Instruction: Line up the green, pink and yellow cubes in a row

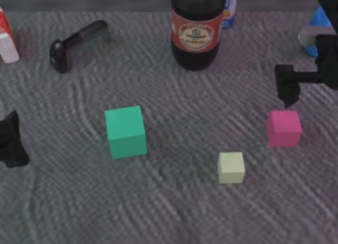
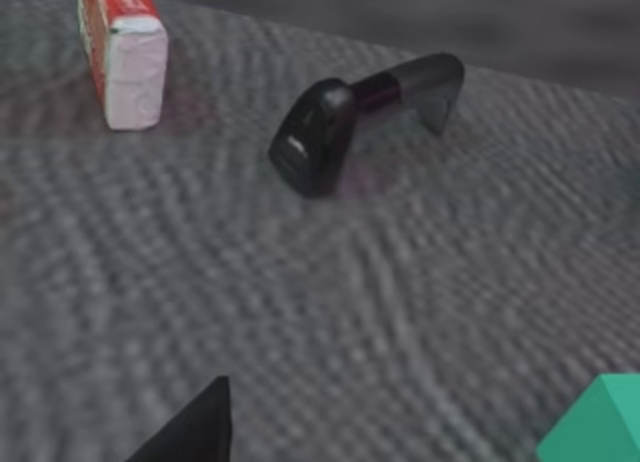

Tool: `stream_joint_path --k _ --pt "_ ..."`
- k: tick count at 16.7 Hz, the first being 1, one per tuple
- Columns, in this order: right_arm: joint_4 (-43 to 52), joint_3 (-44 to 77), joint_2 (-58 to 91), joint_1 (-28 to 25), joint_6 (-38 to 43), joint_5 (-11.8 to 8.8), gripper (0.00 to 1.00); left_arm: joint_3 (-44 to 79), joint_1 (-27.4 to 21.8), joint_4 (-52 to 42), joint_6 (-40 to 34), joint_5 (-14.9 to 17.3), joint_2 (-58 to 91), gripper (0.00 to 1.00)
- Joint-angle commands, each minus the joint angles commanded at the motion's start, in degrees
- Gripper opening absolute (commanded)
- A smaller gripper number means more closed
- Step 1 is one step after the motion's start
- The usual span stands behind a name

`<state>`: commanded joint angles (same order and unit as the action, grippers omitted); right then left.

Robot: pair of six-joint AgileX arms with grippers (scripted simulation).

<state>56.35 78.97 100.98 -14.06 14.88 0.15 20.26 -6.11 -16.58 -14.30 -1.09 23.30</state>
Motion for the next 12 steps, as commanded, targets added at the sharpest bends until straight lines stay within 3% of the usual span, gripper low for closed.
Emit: stream_joint_path --k 6,12 --pt "8.71 14.26 15.74 -2.39 2.55 -0.02 1.00 -17.55 6.44 14.29 12.30 0.91 -20.20 1.00" --pt "9.92 16.49 18.22 -2.76 2.93 -0.03 1.00 -20.26 7.26 16.58 14.30 1.09 -23.30 1.00"
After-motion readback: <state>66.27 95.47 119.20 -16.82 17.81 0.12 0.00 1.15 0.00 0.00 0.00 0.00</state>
